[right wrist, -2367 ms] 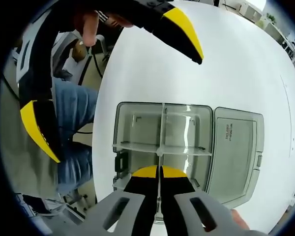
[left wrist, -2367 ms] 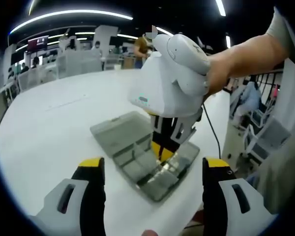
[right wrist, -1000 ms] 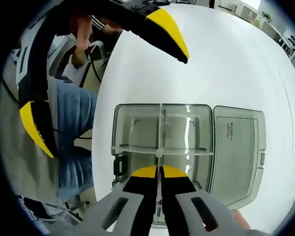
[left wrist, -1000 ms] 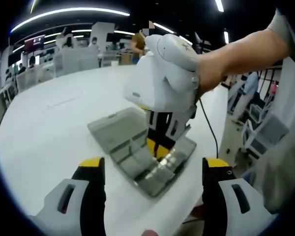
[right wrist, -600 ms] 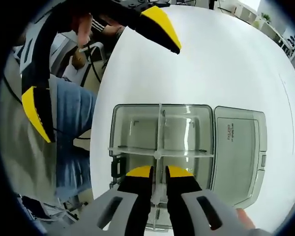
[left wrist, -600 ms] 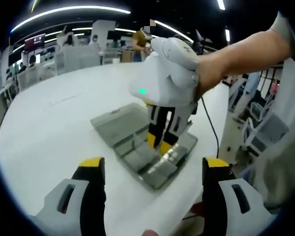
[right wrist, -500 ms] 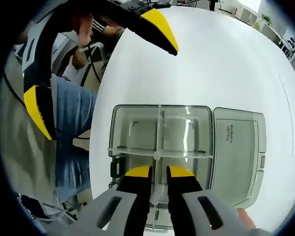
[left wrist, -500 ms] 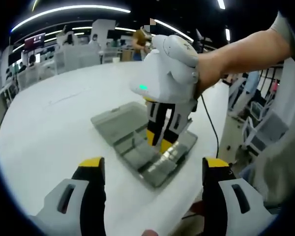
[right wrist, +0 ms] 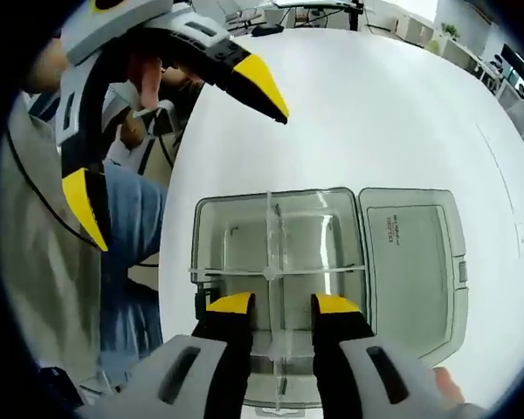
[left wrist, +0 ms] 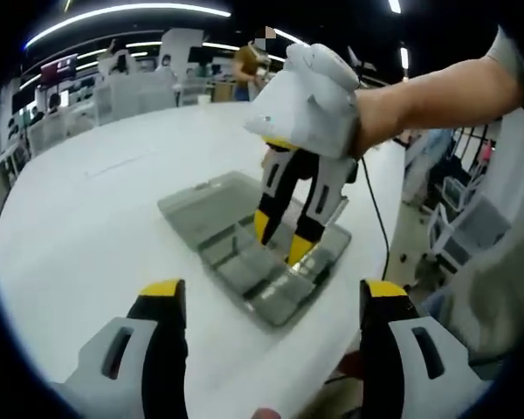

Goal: Insert the divider into the dual guide fixture by aligning both edges with the guide slots and pushing it downward to the bottom, including one-sided entry, uneven engagement, binding, and posture correction.

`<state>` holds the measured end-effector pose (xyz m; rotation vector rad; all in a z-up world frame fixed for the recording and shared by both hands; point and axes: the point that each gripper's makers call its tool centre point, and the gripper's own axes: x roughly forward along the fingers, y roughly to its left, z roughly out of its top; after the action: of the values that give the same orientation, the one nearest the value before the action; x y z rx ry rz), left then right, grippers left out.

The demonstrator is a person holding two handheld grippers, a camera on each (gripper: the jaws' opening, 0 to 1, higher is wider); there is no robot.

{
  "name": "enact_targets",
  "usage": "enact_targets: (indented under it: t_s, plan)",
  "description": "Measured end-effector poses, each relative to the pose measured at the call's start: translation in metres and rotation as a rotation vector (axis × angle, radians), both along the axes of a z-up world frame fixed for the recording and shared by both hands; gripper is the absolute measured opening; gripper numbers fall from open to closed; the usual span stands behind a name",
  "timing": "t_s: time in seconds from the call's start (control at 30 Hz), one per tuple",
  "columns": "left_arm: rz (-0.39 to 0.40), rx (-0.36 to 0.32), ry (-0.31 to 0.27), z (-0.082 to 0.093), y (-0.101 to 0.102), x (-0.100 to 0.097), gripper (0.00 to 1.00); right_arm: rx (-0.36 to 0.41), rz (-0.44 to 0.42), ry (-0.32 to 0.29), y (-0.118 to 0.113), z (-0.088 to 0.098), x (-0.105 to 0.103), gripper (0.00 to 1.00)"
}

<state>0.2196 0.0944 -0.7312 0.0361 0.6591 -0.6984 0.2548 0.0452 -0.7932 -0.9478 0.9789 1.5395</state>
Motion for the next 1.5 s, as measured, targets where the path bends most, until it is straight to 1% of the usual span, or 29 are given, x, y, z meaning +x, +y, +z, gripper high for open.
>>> enact_targets:
  t_s: [0.03, 0.1, 0.13, 0.2, 0.27, 0.3, 0.33, 0.7, 0.83, 1.03, 1.13, 1.23, 1.37, 1.5]
  plan:
    - [0.000, -0.001, 0.006, -0.002, 0.000, 0.000, 0.79, 0.012, -0.010, 0.000, 0.000, 0.001, 0.000, 0.26]
    - [0.001, -0.001, 0.012, -0.004, -0.001, -0.001, 0.79, 0.041, -0.058, 0.016, 0.000, 0.002, 0.000, 0.31]
    - [0.002, -0.001, 0.014, -0.004, -0.001, -0.001, 0.79, 0.047, -0.062, 0.019, 0.000, 0.002, 0.000, 0.32]
    - [-0.001, 0.001, 0.019, -0.006, -0.002, -0.001, 0.79, 0.092, -0.099, 0.017, 0.000, 0.006, 0.000, 0.34]
    - [-0.004, 0.003, 0.021, -0.007, -0.002, 0.000, 0.79, 0.107, -0.108, 0.026, -0.002, 0.007, -0.002, 0.36]
    - [-0.005, 0.003, 0.023, -0.007, -0.002, 0.000, 0.79, 0.140, -0.121, 0.029, 0.001, 0.009, -0.002, 0.38]
    - [-0.007, 0.005, 0.023, -0.008, -0.003, 0.000, 0.79, 0.147, -0.129, 0.027, 0.000, 0.011, -0.002, 0.39]
    - [0.008, -0.001, 0.026, -0.008, -0.001, 0.007, 0.81, 0.295, -0.264, 0.076, 0.000, 0.027, 0.001, 0.52]
    - [0.017, -0.007, 0.026, -0.007, 0.000, 0.008, 0.82, 0.328, -0.288, 0.084, -0.003, 0.031, -0.002, 0.59]
    - [0.031, -0.015, 0.032, -0.008, 0.001, 0.008, 0.85, 0.378, -0.329, 0.082, -0.008, 0.038, -0.007, 0.66]
    - [0.029, -0.013, 0.030, -0.008, -0.001, 0.009, 0.87, 0.387, -0.351, 0.066, -0.013, 0.039, -0.007, 0.70]
    - [0.028, -0.013, 0.031, -0.009, -0.003, 0.009, 0.89, 0.415, -0.406, 0.069, -0.019, 0.040, -0.007, 0.74]
    - [0.028, -0.018, 0.033, -0.009, -0.006, 0.009, 0.91, 0.447, -0.464, 0.079, -0.028, 0.042, -0.008, 0.76]
    - [0.024, -0.020, 0.038, -0.010, -0.008, 0.009, 0.93, 0.462, -0.495, 0.067, -0.035, 0.041, -0.010, 0.80]
